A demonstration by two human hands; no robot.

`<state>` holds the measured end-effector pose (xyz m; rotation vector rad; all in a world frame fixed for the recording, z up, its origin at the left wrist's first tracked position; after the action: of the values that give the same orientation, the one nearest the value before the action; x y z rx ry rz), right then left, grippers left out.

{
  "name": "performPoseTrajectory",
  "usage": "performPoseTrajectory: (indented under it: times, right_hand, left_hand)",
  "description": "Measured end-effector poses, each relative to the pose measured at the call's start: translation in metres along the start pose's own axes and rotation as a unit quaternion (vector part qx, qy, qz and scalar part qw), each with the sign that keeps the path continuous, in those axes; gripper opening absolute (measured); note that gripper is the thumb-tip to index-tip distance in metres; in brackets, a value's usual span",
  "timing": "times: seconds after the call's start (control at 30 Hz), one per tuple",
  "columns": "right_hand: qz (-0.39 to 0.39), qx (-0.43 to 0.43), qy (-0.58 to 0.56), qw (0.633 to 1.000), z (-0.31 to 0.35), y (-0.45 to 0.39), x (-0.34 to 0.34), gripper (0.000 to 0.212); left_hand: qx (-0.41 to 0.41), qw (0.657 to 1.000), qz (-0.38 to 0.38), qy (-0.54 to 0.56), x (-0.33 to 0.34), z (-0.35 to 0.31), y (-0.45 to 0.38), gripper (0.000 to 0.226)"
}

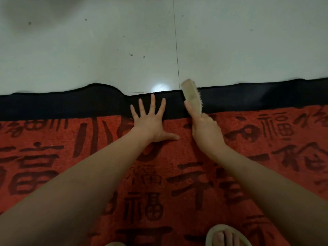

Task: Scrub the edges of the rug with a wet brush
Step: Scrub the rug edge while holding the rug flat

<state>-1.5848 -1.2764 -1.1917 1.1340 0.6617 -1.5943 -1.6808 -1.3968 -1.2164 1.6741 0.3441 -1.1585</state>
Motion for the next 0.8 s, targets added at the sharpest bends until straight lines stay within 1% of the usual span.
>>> performPoseTrajectory:
  times: [0.03,0.1,0.2,0.27,0.33,0.37,0.47,0.5,0.53,0.57,0.6,0.63,0.67,0.7,0.73,0.77,0.8]
  right_hand:
    - [0.019,-0.018,0.02,0.999,0.004,0.0,0.005,0.069]
    - [0.01,-0.013,0.053,0.998,-0.014,-0.009,0.0,0.07]
    - [-0.001,0.085,0.045,0.995,-0.063,-0.011,-0.019,0.074]
    - [0.008,0.116,0.025,0.993,-0.077,-0.012,-0.027,0.074]
    - [-0.004,0.115,-0.004,0.993,-0.066,-0.015,-0.031,0.076]
    - [-0.009,0.106,-0.019,0.994,-0.054,-0.018,-0.032,0.076]
    - [-0.014,0.075,-0.108,0.991,0.01,-0.03,-0.015,0.069]
    - [-0.008,0.055,-0.133,0.99,0.036,-0.035,-0.003,0.064]
    - [0.005,0.035,-0.146,0.989,0.059,-0.038,0.008,0.06]
    - [0.026,0.016,-0.146,0.989,0.072,-0.039,0.02,0.058]
    - [0.035,0.003,-0.125,0.992,0.071,-0.04,0.025,0.059]
    - [0.025,0.006,-0.086,0.996,0.057,-0.042,0.021,0.059]
    - [0.008,0.024,-0.052,0.998,0.033,-0.041,0.011,0.057]
    - [-0.015,0.063,-0.038,0.997,0.009,-0.04,-0.003,0.054]
    - [-0.034,0.105,-0.046,0.993,-0.004,-0.04,-0.013,0.051]
    - [-0.044,0.126,-0.057,0.989,-0.001,-0.041,-0.016,0.049]
    - [-0.041,0.105,-0.062,0.992,0.019,-0.047,-0.011,0.048]
  left_hand:
    - [0.006,1.0,0.002,0.02,0.0,-0.002,-0.003,0.135]
    - [0.032,0.999,-0.003,0.041,-0.006,-0.012,-0.012,0.135]
    - [0.064,0.996,-0.002,0.056,-0.01,-0.03,-0.022,0.14]
    - [0.064,0.996,-0.01,0.067,-0.011,-0.033,-0.026,0.147]
    - [0.065,0.993,-0.036,0.092,-0.012,-0.028,-0.024,0.15]
    - [0.069,0.989,-0.052,0.122,-0.013,-0.025,-0.022,0.15]
    - [0.041,0.957,-0.087,0.272,-0.023,0.002,-0.024,0.142]
    - [0.034,0.957,-0.102,0.271,-0.025,0.011,-0.024,0.132]
    - [0.021,0.965,-0.127,0.229,-0.028,0.017,-0.023,0.118]
    - [0.003,0.974,-0.147,0.172,-0.027,0.024,-0.022,0.109]
    - [-0.016,0.98,-0.149,0.13,-0.024,0.029,-0.022,0.112]
    - [-0.025,0.986,-0.128,0.105,-0.02,0.032,-0.023,0.122]
    - [-0.028,0.99,-0.096,0.094,-0.016,0.031,-0.024,0.135]
    - [-0.025,0.993,-0.069,0.089,-0.013,0.031,-0.025,0.145]
    - [-0.024,0.995,-0.053,0.082,-0.012,0.032,-0.026,0.15]
    - [-0.026,0.996,-0.044,0.076,-0.012,0.031,-0.026,0.151]
    - [-0.027,0.996,-0.035,0.076,-0.014,0.029,-0.027,0.149]
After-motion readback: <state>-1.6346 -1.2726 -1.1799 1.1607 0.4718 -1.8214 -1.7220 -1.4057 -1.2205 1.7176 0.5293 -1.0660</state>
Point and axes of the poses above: each hand's wrist, its own y-axis away from the middle knuckle, its own x-axis out of the palm, z = x × y, the point moved 8 cm from there along -y, towards the middle knuckle, and after that the axes turned 7 degrees about -x, right-handed, at the moved point
